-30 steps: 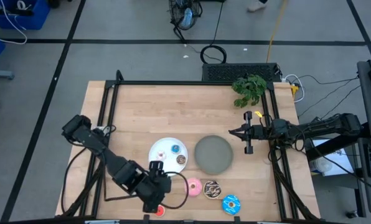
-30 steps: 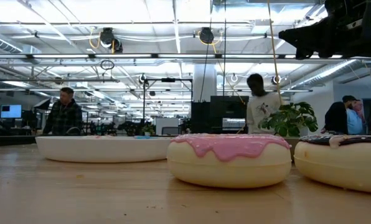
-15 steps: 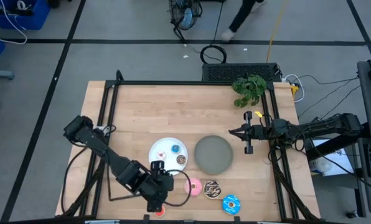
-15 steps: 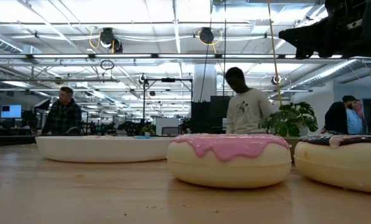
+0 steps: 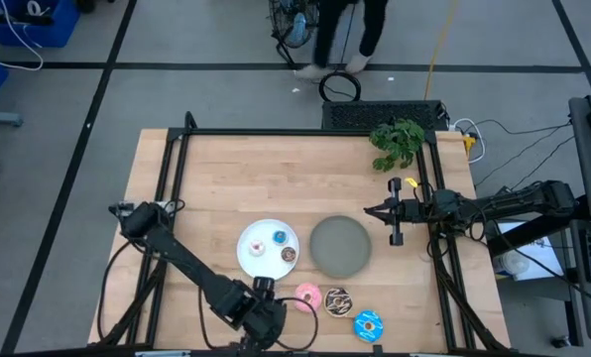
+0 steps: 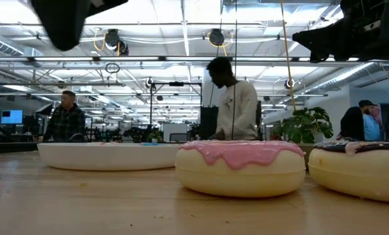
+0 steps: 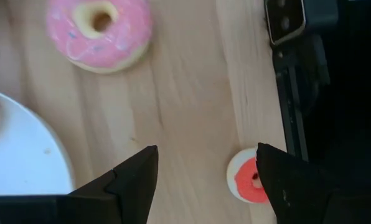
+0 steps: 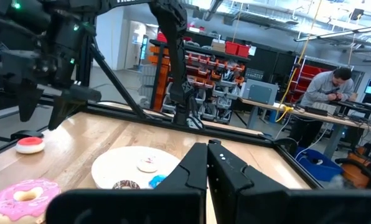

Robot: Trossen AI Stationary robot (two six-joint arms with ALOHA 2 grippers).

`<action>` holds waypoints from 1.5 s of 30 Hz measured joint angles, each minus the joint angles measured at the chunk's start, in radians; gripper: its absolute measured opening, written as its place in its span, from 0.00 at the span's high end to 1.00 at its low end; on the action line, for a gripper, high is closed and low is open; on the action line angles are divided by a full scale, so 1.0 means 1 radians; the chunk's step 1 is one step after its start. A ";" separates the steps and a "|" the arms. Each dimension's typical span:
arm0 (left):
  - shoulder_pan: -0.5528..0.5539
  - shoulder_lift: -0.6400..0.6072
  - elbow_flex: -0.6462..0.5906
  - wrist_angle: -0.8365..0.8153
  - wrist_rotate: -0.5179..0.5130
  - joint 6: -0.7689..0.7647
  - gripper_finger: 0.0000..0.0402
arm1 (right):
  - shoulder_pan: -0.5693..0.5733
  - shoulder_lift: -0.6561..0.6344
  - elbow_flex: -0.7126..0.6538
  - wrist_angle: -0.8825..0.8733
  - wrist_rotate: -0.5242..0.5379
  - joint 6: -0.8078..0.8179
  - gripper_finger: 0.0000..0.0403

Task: Pick & Place donuts
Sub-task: Put the small orange donut on the white plate

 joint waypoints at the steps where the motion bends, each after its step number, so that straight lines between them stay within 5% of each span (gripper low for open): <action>1: -0.001 0.003 0.000 -0.001 0.005 -0.001 0.33 | 0.000 0.000 0.000 0.000 0.000 0.002 1.00; 22: 0.023 -0.003 0.000 -0.030 0.050 -0.037 0.33 | 0.000 0.000 0.000 0.009 0.000 -0.009 1.00; 31: -0.026 -0.003 0.000 -0.041 0.053 -0.170 0.33 | 0.000 0.000 0.000 0.025 0.001 -0.035 1.00; 45: -0.114 0.043 0.001 -0.021 -0.079 -0.239 0.33 | 0.000 0.000 0.000 0.036 0.001 0.027 1.00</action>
